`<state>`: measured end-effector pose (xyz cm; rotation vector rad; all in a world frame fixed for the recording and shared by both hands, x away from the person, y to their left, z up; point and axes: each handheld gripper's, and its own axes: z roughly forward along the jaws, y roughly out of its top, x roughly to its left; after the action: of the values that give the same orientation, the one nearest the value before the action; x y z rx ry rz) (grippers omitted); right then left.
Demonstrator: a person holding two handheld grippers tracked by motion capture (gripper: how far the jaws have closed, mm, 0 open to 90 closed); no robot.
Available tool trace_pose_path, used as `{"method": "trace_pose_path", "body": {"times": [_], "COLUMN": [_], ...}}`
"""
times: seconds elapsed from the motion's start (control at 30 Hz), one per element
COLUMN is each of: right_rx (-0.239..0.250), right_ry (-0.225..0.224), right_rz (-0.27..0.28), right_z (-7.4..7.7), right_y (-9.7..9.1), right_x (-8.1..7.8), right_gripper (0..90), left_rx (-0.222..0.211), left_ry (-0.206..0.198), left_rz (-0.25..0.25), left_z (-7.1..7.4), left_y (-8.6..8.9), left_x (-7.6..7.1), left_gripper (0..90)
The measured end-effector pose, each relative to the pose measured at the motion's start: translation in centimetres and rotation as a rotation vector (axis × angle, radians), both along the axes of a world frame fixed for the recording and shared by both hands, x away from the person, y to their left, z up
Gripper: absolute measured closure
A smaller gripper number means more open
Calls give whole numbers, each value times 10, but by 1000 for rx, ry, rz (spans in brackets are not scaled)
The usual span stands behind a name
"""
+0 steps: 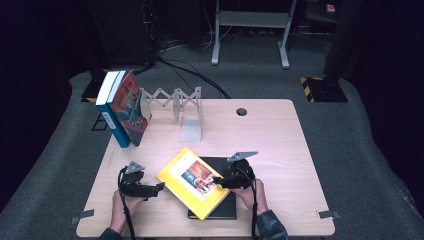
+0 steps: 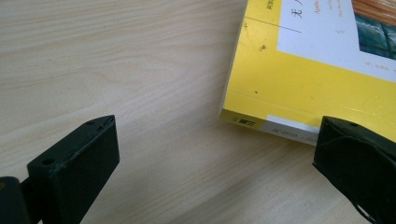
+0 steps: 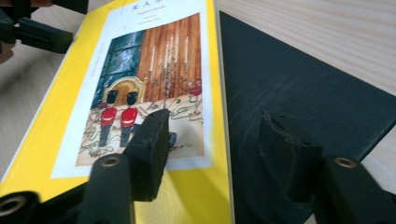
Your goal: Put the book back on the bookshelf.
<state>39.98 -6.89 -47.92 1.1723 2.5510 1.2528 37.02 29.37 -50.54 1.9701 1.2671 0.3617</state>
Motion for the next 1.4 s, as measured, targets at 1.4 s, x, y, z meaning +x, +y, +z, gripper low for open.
{"method": "trace_pose_path", "body": {"times": [1.4], "right_rx": [75], "right_ry": [38], "right_rz": [-67], "right_z": [-6], "right_y": [-27], "right_x": [-22], "right_gripper": [543], "left_rx": [-119], "left_ry": [80], "left_rz": [-53], "left_z": [6], "left_y": [-44], "left_x": [42], "left_gripper": [39]}}
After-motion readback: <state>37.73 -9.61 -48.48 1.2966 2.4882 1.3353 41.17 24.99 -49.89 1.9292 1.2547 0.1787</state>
